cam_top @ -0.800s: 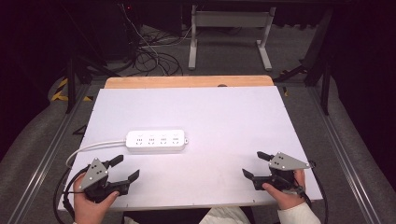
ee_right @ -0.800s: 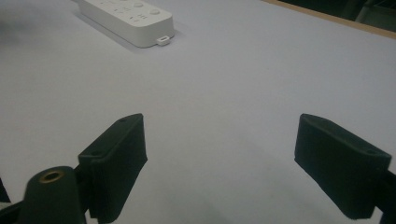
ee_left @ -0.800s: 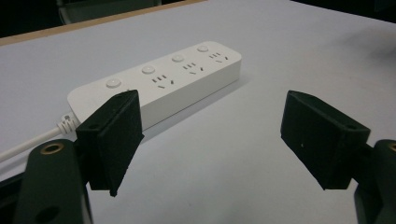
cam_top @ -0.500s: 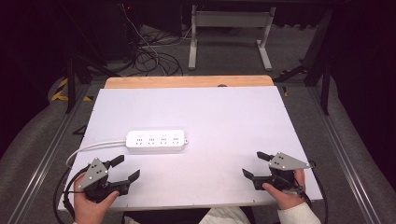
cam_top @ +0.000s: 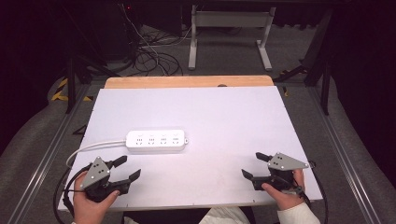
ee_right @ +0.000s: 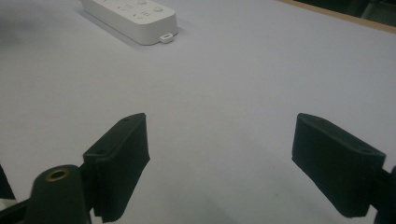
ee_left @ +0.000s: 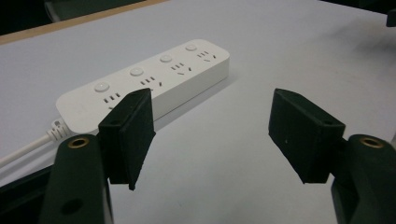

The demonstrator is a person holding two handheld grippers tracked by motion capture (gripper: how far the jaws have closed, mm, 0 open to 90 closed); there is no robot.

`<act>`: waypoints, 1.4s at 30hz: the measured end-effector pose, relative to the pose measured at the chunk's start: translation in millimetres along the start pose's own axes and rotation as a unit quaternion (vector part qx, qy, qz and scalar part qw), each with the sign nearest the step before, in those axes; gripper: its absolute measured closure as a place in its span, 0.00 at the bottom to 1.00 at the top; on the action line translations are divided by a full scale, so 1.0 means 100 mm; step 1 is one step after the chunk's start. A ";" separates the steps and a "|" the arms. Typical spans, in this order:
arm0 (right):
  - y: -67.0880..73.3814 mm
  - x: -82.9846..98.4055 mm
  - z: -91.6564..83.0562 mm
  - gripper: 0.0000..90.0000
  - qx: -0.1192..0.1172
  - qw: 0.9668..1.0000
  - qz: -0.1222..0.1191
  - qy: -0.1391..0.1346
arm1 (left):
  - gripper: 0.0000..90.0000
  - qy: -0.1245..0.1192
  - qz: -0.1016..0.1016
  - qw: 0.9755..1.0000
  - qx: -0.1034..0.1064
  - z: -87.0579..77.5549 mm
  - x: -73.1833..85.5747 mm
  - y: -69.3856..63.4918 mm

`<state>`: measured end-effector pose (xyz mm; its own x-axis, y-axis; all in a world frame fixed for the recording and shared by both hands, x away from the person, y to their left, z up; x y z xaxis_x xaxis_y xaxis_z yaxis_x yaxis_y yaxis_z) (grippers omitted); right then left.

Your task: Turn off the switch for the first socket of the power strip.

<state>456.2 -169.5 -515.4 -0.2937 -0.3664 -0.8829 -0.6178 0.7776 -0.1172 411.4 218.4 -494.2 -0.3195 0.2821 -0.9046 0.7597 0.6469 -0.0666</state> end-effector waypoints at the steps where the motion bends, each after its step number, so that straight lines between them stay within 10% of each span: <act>1: 0.00 0.00 0.00 0.21 0.000 1.000 0.000 0.000 | 0.37 0.000 -0.007 1.000 0.004 0.00 -0.01 -0.01; 12: 0.00 0.04 -0.01 0.21 0.002 1.000 0.001 0.007 | 0.65 0.009 -0.016 1.000 0.022 -0.04 -0.25 0.16; 42: 0.00 0.15 -0.14 0.21 0.016 1.000 0.016 0.013 | 0.90 0.048 -0.023 0.999 0.009 0.33 -0.75 0.61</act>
Point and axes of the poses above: each handheld gripper's, and its own axes: z roughly forward along the jaws, x roughly out of its underside, y roughly to its left, the point moved 10 cm from there along z, roughly forward along the jaws, and after that the axes turned 10 degrees about x, right-handed, at the moved point
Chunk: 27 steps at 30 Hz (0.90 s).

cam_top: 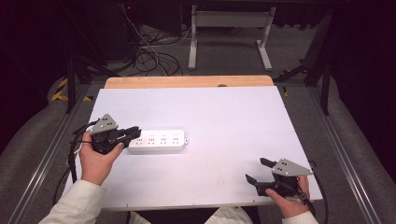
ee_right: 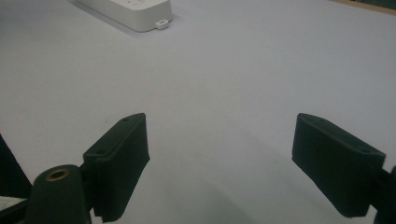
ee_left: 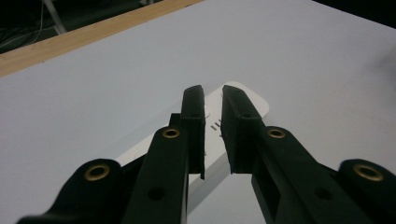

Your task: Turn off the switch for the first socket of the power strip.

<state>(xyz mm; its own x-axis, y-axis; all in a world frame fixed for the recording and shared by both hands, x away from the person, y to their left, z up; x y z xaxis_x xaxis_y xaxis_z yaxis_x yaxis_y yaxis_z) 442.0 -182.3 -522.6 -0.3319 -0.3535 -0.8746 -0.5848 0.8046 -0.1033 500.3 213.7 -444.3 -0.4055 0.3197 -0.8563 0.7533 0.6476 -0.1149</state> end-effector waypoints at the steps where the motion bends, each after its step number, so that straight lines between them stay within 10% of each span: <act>1: 0.00 0.00 -0.01 0.21 0.000 1.000 0.000 0.000 | 0.91 0.004 0.000 1.000 -0.007 0.03 -0.01 0.05; 27: 0.01 0.02 -0.02 0.21 -0.001 1.000 0.001 0.001 | 1.00 0.030 -0.062 0.997 -0.039 0.33 0.08 0.52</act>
Point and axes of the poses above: each handheld gripper's, and its own axes: z roughly forward along the jaws, x roughly out of its underside, y roughly to its left, the point moved 10 cm from there along z, roughly forward along the jaws, and after that the axes turned 10 degrees about x, right-handed, at the moved point
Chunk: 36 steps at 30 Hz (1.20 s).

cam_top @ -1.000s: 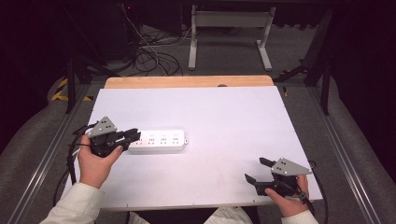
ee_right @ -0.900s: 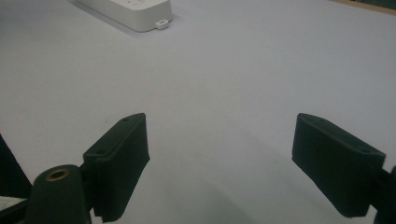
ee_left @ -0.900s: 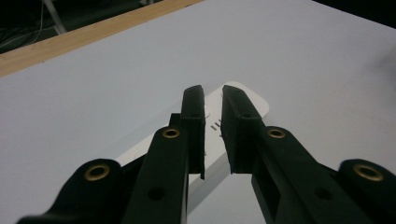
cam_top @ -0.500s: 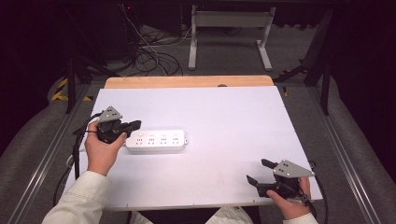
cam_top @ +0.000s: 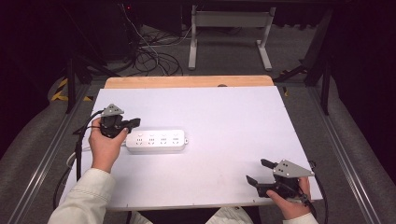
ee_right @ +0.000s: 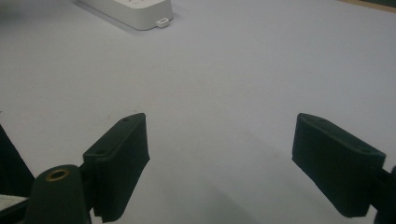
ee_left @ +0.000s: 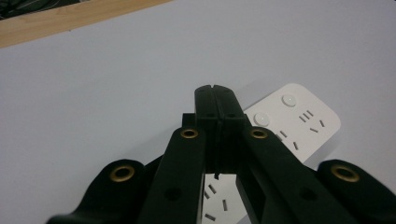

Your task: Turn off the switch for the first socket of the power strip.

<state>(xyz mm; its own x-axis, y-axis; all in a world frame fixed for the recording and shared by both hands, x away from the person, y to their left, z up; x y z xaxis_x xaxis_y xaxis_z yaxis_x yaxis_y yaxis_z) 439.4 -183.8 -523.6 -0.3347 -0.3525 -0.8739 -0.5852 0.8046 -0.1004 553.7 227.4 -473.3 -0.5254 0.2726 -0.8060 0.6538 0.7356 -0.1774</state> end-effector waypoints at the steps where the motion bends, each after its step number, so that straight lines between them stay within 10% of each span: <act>1: 0.00 0.00 0.00 0.21 0.000 1.000 0.000 0.000 | 1.00 0.000 0.000 1.000 0.000 0.00 0.00 0.00; 11: -0.01 0.00 0.00 0.21 0.002 1.000 -0.001 0.001 | 1.00 0.055 0.033 0.998 -0.016 0.18 0.16 0.11; 36: 0.00 0.01 0.01 0.21 0.000 1.000 -0.003 0.001 | 1.00 0.118 -0.006 0.993 -0.011 0.31 0.36 0.16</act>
Point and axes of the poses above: each handheld gripper's, and its own axes: z roughly forward along the jaws, x roughly out of its underside, y roughly to its left, the point moved 10 cm from there along z, roughly forward along the jaws, and after that the axes turned 10 degrees about x, right-handed, at the moved point
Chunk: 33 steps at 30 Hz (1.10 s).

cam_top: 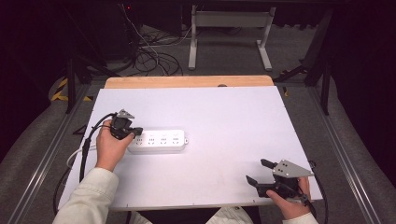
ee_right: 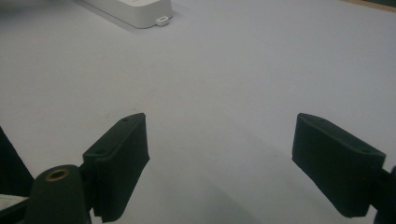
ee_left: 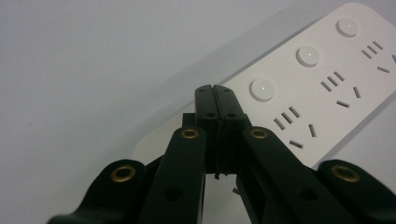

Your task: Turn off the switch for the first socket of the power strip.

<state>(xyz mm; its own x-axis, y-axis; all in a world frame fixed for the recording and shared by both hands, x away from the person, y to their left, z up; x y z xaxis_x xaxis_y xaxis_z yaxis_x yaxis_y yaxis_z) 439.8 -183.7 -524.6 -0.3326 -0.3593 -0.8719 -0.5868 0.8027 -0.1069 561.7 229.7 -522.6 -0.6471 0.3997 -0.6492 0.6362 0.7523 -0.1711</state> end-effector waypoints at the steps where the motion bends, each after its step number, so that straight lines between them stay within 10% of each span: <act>1: 0.00 0.00 0.00 0.21 0.000 1.000 0.000 0.000 | 1.00 0.003 0.004 1.000 -0.003 0.00 0.01 0.00; 33: 0.02 0.01 0.00 0.21 -0.005 1.000 -0.003 0.001 | 1.00 0.002 0.000 1.000 -0.012 0.06 0.03 -0.02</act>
<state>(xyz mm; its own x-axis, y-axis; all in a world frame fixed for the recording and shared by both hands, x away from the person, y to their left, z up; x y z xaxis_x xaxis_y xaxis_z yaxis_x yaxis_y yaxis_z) 438.3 -182.2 -525.2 -0.3295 -0.3651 -0.8707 -0.5969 0.7951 -0.1075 561.3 226.5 -528.3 -0.6491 0.4017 -0.6460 0.6261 0.7644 -0.1538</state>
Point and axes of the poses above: each handheld gripper's, and its own axes: z roughly forward along the jaws, x roughly out of its underside, y roughly to its left, the point moved 10 cm from there along z, roughly forward along the jaws, and after that the axes turned 10 degrees about x, right-handed, at the moved point
